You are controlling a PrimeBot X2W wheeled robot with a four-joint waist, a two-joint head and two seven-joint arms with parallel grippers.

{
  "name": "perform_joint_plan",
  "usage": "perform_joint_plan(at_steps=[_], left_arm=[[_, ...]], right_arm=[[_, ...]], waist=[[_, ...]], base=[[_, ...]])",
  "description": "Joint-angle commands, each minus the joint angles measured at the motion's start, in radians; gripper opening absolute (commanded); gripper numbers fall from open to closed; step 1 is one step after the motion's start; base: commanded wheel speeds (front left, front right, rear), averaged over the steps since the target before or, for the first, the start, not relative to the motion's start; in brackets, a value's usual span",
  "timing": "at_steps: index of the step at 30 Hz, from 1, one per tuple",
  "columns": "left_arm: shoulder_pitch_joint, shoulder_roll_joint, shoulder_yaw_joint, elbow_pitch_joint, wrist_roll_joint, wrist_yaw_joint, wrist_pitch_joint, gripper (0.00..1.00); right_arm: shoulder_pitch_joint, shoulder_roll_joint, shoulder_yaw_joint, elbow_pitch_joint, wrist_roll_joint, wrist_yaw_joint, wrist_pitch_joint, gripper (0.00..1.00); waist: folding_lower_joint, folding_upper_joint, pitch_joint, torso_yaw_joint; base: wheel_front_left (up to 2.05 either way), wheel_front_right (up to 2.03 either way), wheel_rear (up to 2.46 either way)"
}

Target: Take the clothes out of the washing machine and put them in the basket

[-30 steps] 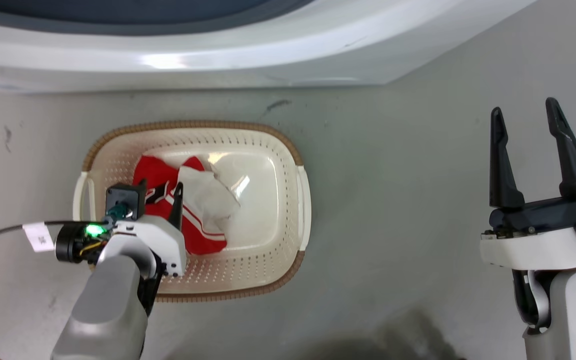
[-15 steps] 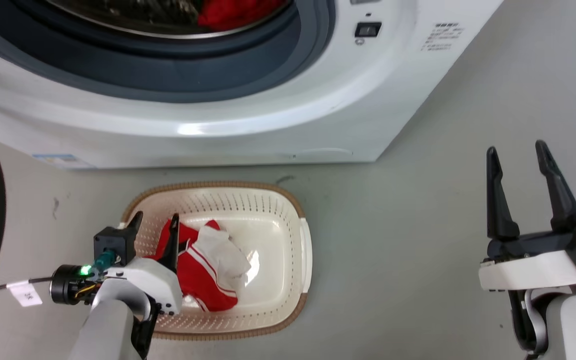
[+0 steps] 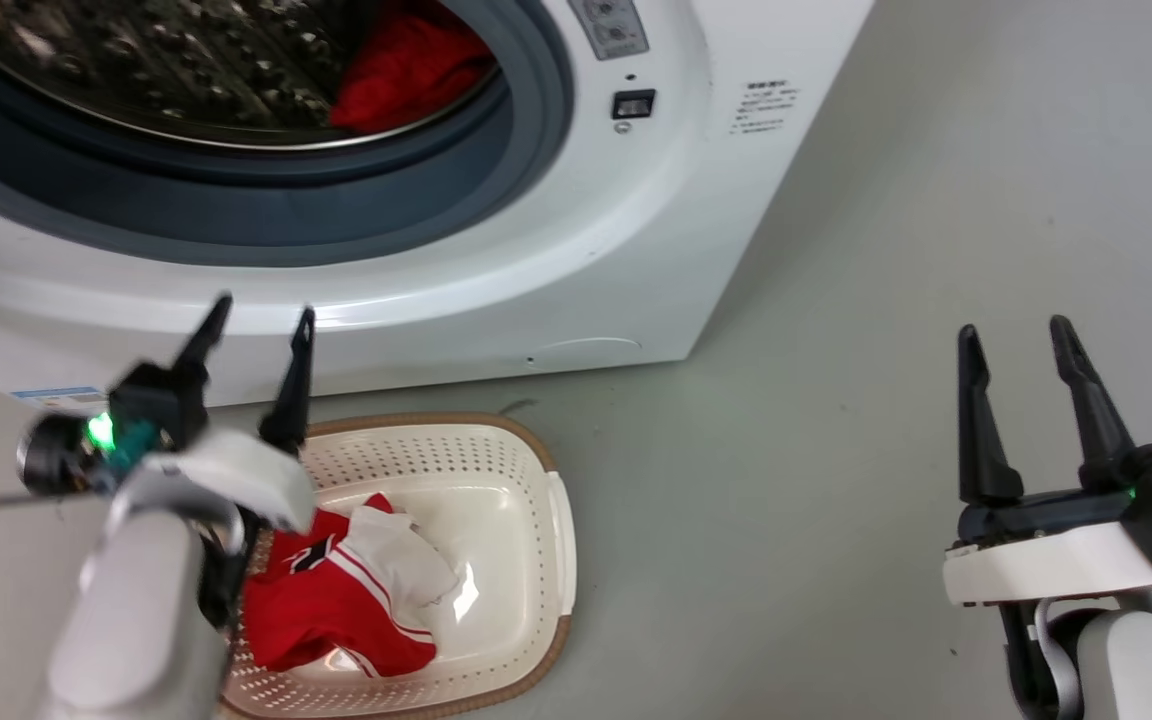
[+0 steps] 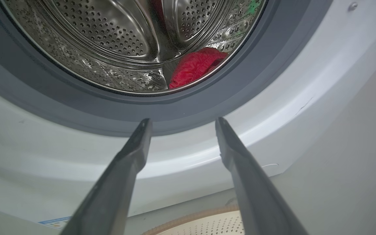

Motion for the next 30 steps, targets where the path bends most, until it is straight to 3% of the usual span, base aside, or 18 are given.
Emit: perform_joint_plan(at_steps=[1,11,18,21,27,30], left_arm=[[-0.06,0.032,-0.013,-0.001,-0.011,-0.001,0.018,1.0],[-0.426,0.217,-0.137,-0.027,-0.152,-0.001,0.358,1.0],[-0.713,0.325,-0.186,0.055,-0.242,-0.001,0.611,1.0],[-0.795,0.364,-0.215,0.077,-0.233,-0.002,0.671,1.0],[-0.998,0.364,-0.188,0.172,-0.311,0.008,0.839,1.0],[-1.075,0.379,-0.205,0.207,-0.294,0.011,0.901,1.0]], right_arm=[[-0.007,0.001,0.009,-0.003,0.008,-0.001,-0.002,1.0],[-0.044,0.001,0.03,-0.013,0.077,-0.001,-0.002,1.0],[-0.094,0.001,0.075,-0.024,0.139,-0.001,-0.002,1.0],[-0.106,0.001,0.091,-0.025,0.155,-0.001,-0.002,1.0],[-0.119,0.002,0.129,-0.03,0.185,-0.001,-0.002,1.0],[-0.123,0.001,0.146,-0.037,0.199,-0.001,-0.002,1.0]], waist=[[0.0002,0.0,0.031,-0.033],[0.0002,0.0,0.196,-0.141],[0.0002,0.0,0.324,-0.215],[0.0002,0.0,0.358,-0.237],[0.0002,0.0,0.438,-0.287],[0.0002,0.0,0.468,-0.309]], base=[[0.0,0.0,0.0],[0.0,0.0,0.0],[0.0,0.0,0.0],[0.0,0.0,0.0],[0.0,0.0,0.0],[0.0,0.0,0.0]])
